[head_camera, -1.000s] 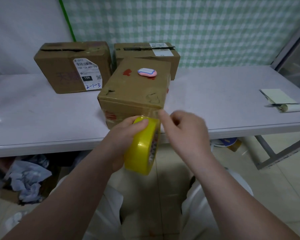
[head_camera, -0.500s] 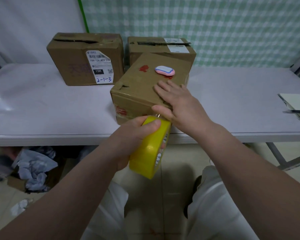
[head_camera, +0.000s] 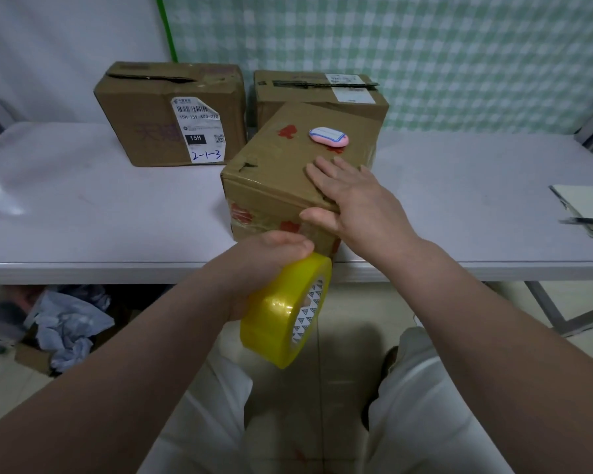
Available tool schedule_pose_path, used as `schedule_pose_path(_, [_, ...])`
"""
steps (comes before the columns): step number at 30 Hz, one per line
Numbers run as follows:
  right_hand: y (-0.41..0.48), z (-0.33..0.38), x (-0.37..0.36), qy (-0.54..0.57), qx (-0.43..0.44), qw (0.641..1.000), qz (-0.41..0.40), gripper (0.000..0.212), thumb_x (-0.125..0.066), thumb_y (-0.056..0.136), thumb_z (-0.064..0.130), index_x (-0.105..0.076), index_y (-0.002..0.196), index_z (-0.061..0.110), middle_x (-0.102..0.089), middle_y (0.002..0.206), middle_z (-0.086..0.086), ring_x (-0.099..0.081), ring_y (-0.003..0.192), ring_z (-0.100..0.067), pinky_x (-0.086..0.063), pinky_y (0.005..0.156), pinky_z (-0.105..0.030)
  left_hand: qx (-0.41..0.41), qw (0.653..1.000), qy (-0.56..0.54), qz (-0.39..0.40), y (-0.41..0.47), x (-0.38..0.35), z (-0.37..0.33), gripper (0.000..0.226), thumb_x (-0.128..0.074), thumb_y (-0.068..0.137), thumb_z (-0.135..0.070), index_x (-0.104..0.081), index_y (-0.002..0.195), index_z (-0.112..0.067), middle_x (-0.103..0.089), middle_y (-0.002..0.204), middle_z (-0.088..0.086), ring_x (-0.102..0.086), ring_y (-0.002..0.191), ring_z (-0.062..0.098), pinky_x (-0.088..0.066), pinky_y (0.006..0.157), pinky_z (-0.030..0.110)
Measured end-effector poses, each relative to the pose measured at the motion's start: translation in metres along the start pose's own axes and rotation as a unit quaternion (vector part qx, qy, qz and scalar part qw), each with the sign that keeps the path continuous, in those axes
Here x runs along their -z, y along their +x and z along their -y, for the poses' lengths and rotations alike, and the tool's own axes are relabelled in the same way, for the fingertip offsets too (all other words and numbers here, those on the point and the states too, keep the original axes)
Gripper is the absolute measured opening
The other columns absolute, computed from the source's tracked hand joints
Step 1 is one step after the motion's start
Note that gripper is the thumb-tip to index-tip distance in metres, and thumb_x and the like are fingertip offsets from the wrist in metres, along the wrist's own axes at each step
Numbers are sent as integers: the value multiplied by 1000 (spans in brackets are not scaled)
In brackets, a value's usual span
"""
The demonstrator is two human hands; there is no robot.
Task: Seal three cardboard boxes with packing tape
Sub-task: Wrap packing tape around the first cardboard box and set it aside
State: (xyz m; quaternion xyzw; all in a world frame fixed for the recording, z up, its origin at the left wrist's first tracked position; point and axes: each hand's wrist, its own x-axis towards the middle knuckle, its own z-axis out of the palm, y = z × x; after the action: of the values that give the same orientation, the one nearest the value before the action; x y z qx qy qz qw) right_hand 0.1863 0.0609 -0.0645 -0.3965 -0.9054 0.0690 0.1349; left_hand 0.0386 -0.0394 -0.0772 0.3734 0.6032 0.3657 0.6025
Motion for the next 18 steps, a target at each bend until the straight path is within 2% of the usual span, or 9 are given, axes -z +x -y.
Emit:
schedule_pose_path(3, [1,1,2,-6,2,1000,1,72,-53,90,52,-28,151,21,-22,159,0,-15,148,-20,-8,119,-39,-6,999,33,-3,1,3,-6,27,-63,89,-31,-65,114,-22,-66,114,13,-66,100,31,-56,85,43])
schedule_pose_path(5, [1,1,5,48,-9,999,-10,64,-58,88,51,-45,143,19,-38,153,-3,-29,143,-21,-21,116,-40,-7,1000,23,7,1,5,-8,24,-62,89,-28,-65,112,-21,-66,112,15,-68,95,30,-58,74,37])
schedule_pose_path(6, [1,2,8,101,-17,994,-45,49,-58,90,49,-60,130,20,-55,139,-4,-45,132,-20,-33,108,-39,-10,1000,27,10,1,5,-9,23,-61,90,-28,-65,112,-21,-66,112,14,-67,95,30,-58,72,35])
schedule_pose_path(7, [3,4,13,158,-32,983,-85,32,-56,92,47,-71,109,23,-69,112,0,-59,110,-17,-43,93,-35,-12,999,37,11,2,6,-8,23,-61,90,-29,-65,112,-23,-66,112,12,-67,96,29,-57,72,34])
schedule_pose_path(8, [8,5,17,193,-53,971,-131,28,-52,95,44,-73,91,26,-70,86,7,-61,87,-14,-44,78,-33,-11,999,48,13,2,7,-7,23,-60,90,-30,-65,112,-25,-66,112,10,-67,97,29,-57,73,34])
schedule_pose_path(9, [16,3,20,193,-72,963,-173,31,-49,97,42,-73,86,24,-66,75,7,-58,76,-14,-44,70,-33,-9,998,60,15,3,8,-6,24,-59,91,-32,-64,114,-27,-65,113,9,-66,97,28,-57,74,34])
schedule_pose_path(11, [38,-6,22,144,-94,965,-197,31,-46,99,36,-71,91,19,-68,82,3,-57,81,-19,-45,69,-36,-1,997,78,25,5,9,-4,27,-60,90,-36,-62,117,-31,-64,113,7,-66,97,28,-57,77,38])
schedule_pose_path(15, [73,-23,18,47,-102,991,-74,32,-44,99,35,-43,69,25,-44,68,6,-46,80,-23,-31,62,-31,1,997,72,33,6,11,-1,36,-69,78,-45,-64,113,-35,-64,115,8,-67,98,31,-56,84,48])
schedule_pose_path(18, [83,-24,24,-69,-85,993,-36,36,-35,103,38,-61,92,15,-53,81,-4,-49,81,-26,-31,62,-31,4,996,85,30,7,12,-1,41,-68,70,-51,-65,109,-37,-64,115,7,-66,100,31,-54,86,51])
